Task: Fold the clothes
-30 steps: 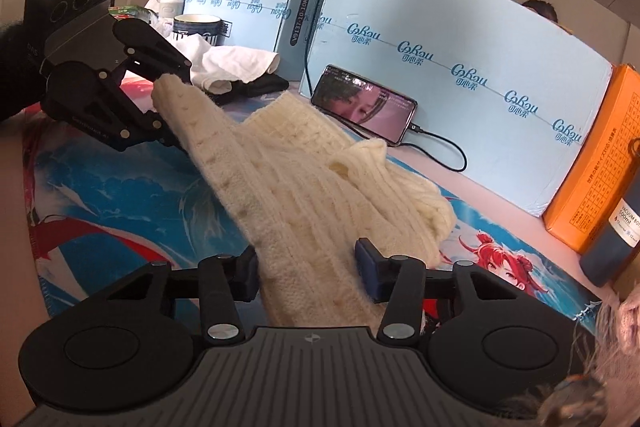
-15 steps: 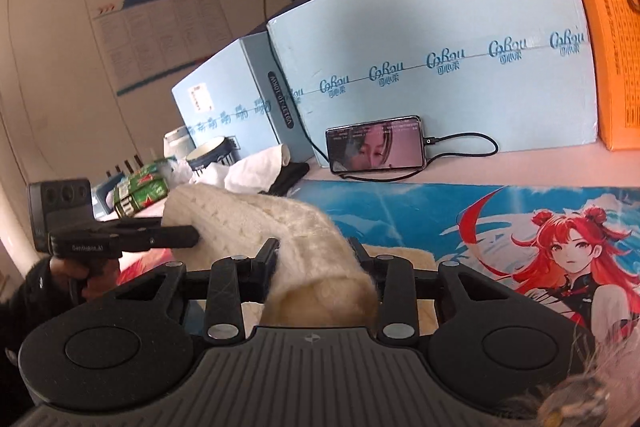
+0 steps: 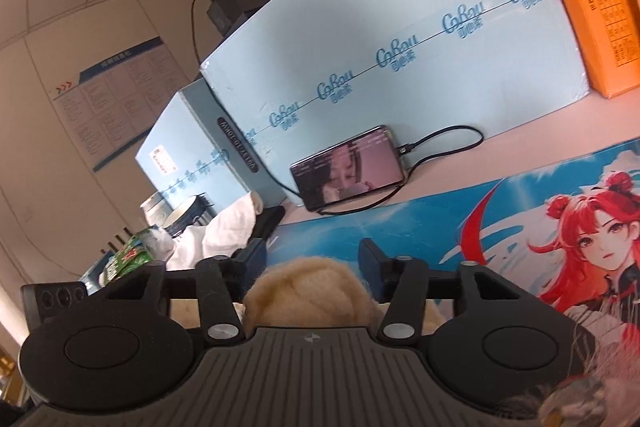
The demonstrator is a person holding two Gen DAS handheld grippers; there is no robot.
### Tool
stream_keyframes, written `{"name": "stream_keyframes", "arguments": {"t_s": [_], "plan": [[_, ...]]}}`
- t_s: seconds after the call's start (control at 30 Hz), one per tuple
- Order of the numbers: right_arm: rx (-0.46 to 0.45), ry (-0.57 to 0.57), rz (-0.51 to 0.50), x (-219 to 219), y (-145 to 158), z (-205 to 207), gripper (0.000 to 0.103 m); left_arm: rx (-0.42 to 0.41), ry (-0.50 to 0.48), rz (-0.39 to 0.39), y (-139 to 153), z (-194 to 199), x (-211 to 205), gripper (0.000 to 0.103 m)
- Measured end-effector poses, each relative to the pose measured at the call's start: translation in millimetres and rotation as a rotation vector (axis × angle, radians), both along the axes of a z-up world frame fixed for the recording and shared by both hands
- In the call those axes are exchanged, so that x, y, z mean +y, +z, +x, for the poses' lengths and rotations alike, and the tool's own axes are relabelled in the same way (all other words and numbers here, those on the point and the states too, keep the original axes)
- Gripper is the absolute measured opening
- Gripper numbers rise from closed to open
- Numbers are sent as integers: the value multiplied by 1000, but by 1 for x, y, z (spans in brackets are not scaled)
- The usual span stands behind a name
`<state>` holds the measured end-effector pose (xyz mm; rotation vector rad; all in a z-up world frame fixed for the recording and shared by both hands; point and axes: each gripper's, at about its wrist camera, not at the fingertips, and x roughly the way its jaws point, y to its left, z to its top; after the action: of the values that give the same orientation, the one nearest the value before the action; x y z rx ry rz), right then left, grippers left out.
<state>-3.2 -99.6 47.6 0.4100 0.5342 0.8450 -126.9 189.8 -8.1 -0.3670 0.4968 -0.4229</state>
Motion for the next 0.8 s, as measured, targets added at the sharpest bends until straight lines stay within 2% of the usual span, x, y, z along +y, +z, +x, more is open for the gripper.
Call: {"name": "stream_keyframes", "arguments": {"t_s": [0.03, 0.1, 0.17, 0.33, 0.43, 0.57, 0.63, 0.73, 0.8], "plan": [[-27, -42, -6, -5, 4, -5, 74, -1, 6, 4, 0, -1, 1, 29], [-81, -124, -17, -14, 12, -15, 74, -6, 26, 5, 0, -5, 3, 23], [-136, -153, -4, -21, 20, -31, 75, -2, 61, -8, 0, -9, 5, 22], [-230, -11, 44, -18, 30, -66, 81, 34, 146, -4, -3, -12, 4, 22], [-196, 124, 36, -5, 25, -70, 82, 56, 185, -5, -3, -9, 6, 23], [-118, 127, -37, 7, 7, -57, 82, 53, 223, 44, -2, -11, 5, 24], [-27, 115, 0, 5, -4, -47, 85, 43, 228, 63, -2, -11, 3, 25], [60, 100, 49, 2, -16, -39, 87, 19, 240, 96, 1, -11, -1, 32], [103, 90, 75, 1, -22, -36, 87, 7, 271, 136, 4, -9, -4, 50]]}}
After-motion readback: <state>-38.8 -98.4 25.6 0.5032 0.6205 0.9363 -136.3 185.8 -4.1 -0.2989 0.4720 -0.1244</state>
